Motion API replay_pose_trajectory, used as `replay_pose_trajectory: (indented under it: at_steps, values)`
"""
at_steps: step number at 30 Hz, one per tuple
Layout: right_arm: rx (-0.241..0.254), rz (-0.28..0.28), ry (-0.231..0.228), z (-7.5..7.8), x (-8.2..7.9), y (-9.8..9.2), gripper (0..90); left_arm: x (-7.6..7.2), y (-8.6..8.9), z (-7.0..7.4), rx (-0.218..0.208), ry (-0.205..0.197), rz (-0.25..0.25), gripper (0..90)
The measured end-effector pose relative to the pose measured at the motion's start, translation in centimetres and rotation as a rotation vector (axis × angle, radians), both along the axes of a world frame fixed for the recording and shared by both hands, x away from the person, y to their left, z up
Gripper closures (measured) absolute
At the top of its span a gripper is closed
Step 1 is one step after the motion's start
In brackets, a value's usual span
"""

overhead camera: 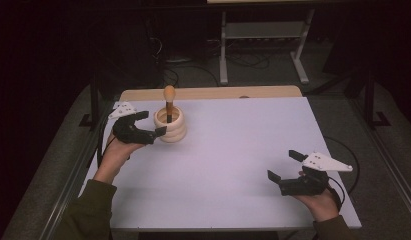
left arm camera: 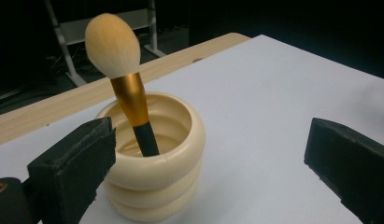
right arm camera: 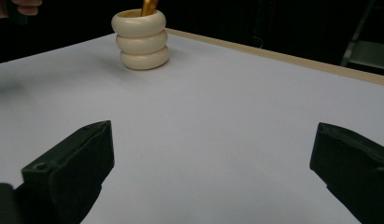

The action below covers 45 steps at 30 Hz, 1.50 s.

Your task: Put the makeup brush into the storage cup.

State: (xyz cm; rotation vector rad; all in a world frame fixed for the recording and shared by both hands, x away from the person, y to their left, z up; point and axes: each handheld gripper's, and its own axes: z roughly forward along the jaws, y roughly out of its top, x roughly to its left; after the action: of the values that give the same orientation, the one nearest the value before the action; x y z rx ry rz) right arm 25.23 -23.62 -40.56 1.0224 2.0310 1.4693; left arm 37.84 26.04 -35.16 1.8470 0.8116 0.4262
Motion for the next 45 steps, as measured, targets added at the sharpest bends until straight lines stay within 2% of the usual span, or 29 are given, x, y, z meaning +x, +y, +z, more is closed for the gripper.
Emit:
replay_pose_trajectory:
  at_steps: [19, 24, 31, 40, 45]
  values:
    - [0.000, -0.002, 0.000, 0.0, 0.0, 0.0, 0.0, -4.5, 0.5, -1.3, -0.028, -0.026, -0.025, 1.8]
    - [-0.003, -0.002, -0.003, 0.0, -0.1, -0.1, 0.0, -5.7, 1.0, -1.6, -0.040, -0.057, -0.011, 1.8]
    - [0.002, -0.006, 0.002, 0.0, -0.1, -0.2, 0.0, -7.5, 1.8, -2.2, -0.063, -0.064, -0.014, 1.9]
    - [-0.005, -0.001, 0.002, -0.1, -0.1, -0.2, 0.0, -9.6, 2.7, -3.1, -0.079, -0.093, -0.026, 1.8]
    - [-0.002, -0.002, 0.006, -0.2, -0.1, -0.2, 0.0, -10.4, 3.4, -3.8, -0.078, -0.083, -0.024, 1.8]
